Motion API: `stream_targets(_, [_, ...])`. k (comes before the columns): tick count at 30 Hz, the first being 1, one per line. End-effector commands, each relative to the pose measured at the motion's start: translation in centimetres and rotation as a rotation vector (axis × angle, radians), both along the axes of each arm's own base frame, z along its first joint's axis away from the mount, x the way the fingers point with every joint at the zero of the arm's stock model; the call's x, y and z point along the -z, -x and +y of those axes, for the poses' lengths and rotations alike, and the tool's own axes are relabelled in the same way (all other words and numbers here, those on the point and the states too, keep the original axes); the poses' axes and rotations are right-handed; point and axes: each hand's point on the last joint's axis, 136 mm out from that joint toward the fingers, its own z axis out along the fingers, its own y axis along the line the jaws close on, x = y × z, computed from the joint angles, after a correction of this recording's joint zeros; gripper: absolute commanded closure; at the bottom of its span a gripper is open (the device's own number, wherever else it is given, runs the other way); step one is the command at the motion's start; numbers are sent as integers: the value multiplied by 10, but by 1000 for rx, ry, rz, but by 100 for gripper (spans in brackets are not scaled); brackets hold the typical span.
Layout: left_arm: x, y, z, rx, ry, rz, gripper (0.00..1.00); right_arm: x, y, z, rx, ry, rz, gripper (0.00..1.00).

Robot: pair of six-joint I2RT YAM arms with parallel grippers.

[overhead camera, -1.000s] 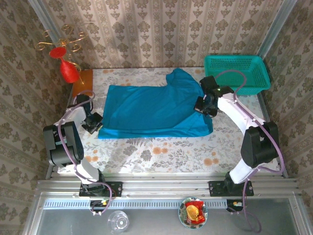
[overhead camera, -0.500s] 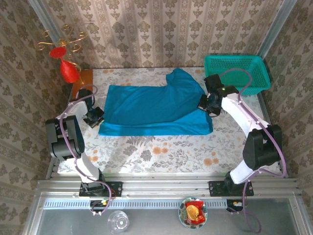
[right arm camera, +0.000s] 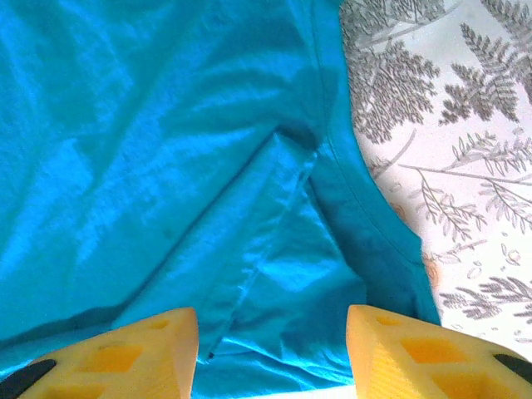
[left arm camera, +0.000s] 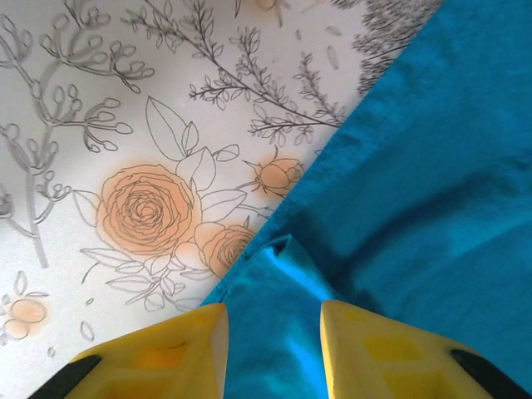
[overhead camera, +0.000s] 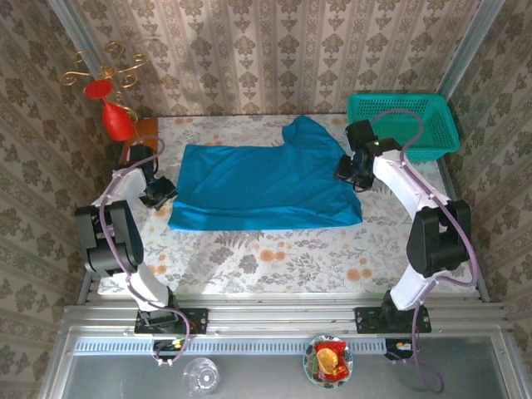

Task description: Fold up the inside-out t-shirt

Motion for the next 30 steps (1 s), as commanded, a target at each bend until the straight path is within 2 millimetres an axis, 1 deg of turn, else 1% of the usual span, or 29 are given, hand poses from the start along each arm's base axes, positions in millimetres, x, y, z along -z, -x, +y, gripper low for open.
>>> stream_targets(1, [-8,17,-10,86,-25,14,65,16,28,-1,-30,-8,76,45])
stream_targets(4, [6,32,-27,156,5,50,70,36,35,14,-67,-108,112,41])
stream_targets(6, [20,38,-39,188,62,73,74,49,38,14,-72,-112,135,40])
stream_targets(9, [35,40,-56,214,157,65,75,61,35,19,-95,-146,143,35])
stream_targets(10, [38,39,-58,213,168,62,75,65,34,22,-106,-166,147,34])
stream_targets(12, [44,39,-57,198,167,69,75,74,31,22,-108,-169,159,30])
stream_targets(15, [49,39,-51,186,133,89,74,87,29,11,-81,-135,182,25])
stream_targets(18, [54,40,-43,165,114,105,73,103,29,2,-42,-155,202,22])
stream_targets(20, [56,41,-39,149,111,110,72,112,30,-3,-22,-173,216,20])
stream_targets(23, [58,42,-33,131,113,119,72,122,35,-5,2,-213,232,16])
stream_targets(26, [63,47,-29,108,120,134,71,125,43,-9,43,-242,234,11])
stream_targets(30, [70,62,-26,66,120,167,70,126,60,-25,131,-246,268,10])
